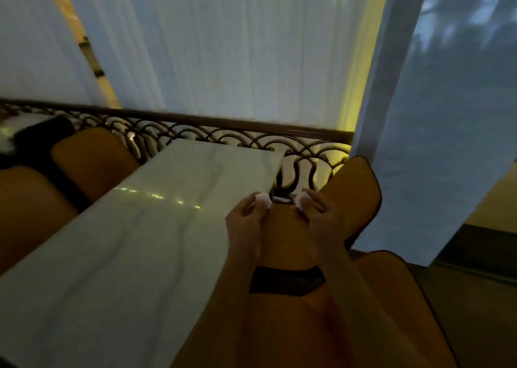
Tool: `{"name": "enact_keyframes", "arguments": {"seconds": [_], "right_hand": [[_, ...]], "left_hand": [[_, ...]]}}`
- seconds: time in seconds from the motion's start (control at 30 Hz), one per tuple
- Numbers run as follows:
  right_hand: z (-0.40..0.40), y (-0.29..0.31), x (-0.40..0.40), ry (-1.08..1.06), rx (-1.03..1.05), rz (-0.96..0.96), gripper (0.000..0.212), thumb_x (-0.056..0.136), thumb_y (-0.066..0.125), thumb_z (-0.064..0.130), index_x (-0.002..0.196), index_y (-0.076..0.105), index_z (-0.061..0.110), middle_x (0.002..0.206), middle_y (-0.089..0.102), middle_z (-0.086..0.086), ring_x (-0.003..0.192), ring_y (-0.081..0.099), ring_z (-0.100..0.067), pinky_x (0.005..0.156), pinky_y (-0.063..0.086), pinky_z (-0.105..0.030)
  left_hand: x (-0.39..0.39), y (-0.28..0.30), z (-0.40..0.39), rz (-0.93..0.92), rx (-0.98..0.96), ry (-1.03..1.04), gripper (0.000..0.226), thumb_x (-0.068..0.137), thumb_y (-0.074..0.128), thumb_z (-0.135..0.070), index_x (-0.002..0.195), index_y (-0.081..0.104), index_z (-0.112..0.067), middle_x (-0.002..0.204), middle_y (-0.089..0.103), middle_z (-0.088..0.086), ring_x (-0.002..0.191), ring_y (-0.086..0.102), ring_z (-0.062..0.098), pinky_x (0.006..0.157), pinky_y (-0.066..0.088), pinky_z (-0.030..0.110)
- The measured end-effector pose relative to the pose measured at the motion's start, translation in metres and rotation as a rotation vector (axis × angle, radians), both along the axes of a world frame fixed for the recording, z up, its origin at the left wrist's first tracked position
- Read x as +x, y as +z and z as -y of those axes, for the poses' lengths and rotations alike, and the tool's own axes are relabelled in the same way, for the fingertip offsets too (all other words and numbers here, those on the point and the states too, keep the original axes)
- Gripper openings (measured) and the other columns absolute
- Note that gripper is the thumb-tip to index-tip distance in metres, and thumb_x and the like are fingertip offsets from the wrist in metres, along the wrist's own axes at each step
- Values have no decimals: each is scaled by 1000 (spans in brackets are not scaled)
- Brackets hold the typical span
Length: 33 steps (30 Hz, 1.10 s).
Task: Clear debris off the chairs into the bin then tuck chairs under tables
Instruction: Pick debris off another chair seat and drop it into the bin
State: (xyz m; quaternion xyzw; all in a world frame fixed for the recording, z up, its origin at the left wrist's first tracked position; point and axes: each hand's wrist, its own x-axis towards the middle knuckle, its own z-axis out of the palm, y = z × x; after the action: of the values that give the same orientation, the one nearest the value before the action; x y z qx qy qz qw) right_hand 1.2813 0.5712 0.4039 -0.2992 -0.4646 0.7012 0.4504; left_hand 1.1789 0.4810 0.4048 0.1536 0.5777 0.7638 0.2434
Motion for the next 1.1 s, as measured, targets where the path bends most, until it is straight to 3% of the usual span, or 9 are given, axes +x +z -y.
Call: {"name": "enact_keyframes", "arguments": {"seconds": [0.07,0.17,0.37,0.5,0.63,0.77,0.87,1.1], "right_hand": [[22,7,-13,75,-36,-33,23,95,62,7,116,64,1,95,70,-10,81,70,-16,69,59,-23],[66,13,-37,212,-82,-76,16,95,60,3,110,65,3,93,70,-11,81,70,-16,70,59,-24],[178,15,-100,464,-66,-25,9,91,67,6,97,73,7,93,72,-14,86,71,-23,73,57,-30],[276,12,-139,648,-52,9,12,91,67,6,102,71,2,93,70,-18,83,70,-23,74,57,-29],[389,2,-170,812,-34,49,14,90,68,6,103,71,1,95,70,-19,86,69,-24,74,56,-29],[503,-11,-188,922,-31,92,16,91,68,9,106,71,5,101,71,-17,90,72,-25,75,58,-30],[575,-17,-190,1010,-22,112,10,92,67,12,100,73,12,91,73,-4,85,73,-18,77,60,-30],[671,-50,-199,1128,-55,232,18,91,69,13,109,71,10,105,72,-15,96,72,-24,76,58,-29]], "left_hand": [[-4,4,31,70,75,83,19,90,70,-9,108,72,-6,95,76,8,97,71,23,85,57,35],[-12,11,88,107,137,217,19,92,64,-2,109,68,4,95,72,17,91,68,24,83,58,31],[-41,17,215,79,166,495,17,92,65,-8,107,71,-3,92,77,6,97,71,23,89,57,33],[-57,16,317,45,156,654,15,93,64,-8,96,76,-17,91,76,0,94,72,16,86,57,30],[-72,4,436,113,168,811,25,91,65,-5,115,69,-8,104,74,6,99,72,18,89,57,32],[-77,-9,552,163,187,933,24,90,67,-2,112,70,-8,99,75,6,101,71,21,89,56,33],[-73,-20,623,169,178,1013,24,89,68,-3,112,70,-6,107,72,12,105,70,25,90,56,35],[-65,-50,718,241,166,1105,26,90,66,-5,116,67,-6,109,69,10,101,71,20,89,56,32]]}}
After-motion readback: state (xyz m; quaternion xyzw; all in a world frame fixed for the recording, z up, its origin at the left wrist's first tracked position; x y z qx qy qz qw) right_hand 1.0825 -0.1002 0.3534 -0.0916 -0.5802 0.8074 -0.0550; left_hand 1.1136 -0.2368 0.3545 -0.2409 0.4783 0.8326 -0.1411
